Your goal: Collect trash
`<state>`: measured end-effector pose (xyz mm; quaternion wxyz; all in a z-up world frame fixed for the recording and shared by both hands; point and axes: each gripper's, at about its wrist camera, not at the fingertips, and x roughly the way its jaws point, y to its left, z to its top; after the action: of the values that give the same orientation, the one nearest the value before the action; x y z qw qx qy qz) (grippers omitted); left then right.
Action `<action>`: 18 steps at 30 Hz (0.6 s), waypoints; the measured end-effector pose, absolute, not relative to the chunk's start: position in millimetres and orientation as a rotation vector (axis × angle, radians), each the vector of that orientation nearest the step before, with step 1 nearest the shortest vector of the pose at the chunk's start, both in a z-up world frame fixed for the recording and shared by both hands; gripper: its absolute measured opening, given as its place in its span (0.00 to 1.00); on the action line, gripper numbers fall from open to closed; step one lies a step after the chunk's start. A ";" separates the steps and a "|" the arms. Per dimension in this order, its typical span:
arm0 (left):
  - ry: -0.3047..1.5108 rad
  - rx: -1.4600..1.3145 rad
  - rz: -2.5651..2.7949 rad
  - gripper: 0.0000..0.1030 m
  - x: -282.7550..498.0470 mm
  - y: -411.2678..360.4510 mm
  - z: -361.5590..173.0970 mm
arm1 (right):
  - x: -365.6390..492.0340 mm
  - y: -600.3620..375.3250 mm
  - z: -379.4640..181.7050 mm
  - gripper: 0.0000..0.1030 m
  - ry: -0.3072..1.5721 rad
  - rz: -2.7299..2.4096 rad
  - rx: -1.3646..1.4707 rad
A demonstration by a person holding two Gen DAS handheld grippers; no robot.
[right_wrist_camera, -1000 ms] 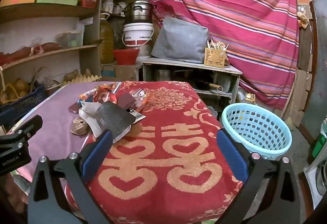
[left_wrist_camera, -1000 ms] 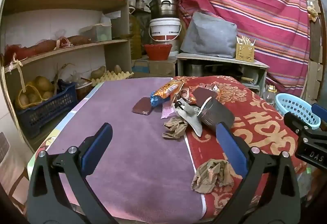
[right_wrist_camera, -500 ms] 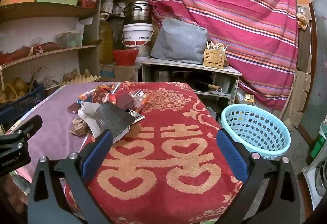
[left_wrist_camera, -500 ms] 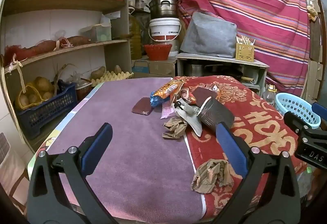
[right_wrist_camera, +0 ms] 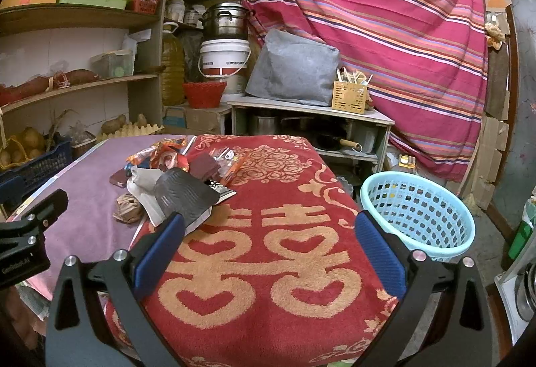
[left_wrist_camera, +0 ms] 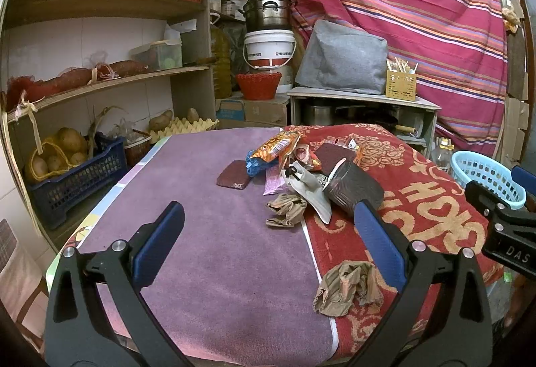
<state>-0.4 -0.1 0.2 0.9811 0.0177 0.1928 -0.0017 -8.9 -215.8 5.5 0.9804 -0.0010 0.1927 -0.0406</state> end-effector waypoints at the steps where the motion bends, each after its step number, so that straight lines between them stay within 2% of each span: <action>1: 0.389 0.035 -0.004 0.95 -0.3 -0.1 0.1 | -8.9 -216.5 5.6 0.96 0.388 -0.082 -0.001; 18: 0.388 0.038 -0.004 0.95 -0.4 -0.3 0.1 | -6.9 -216.7 5.7 0.96 0.388 -0.081 -0.004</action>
<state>-0.4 -0.3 0.1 0.9811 0.0191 0.1926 -0.0019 -6.9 -216.7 5.7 0.9805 -0.0021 0.1925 -0.0403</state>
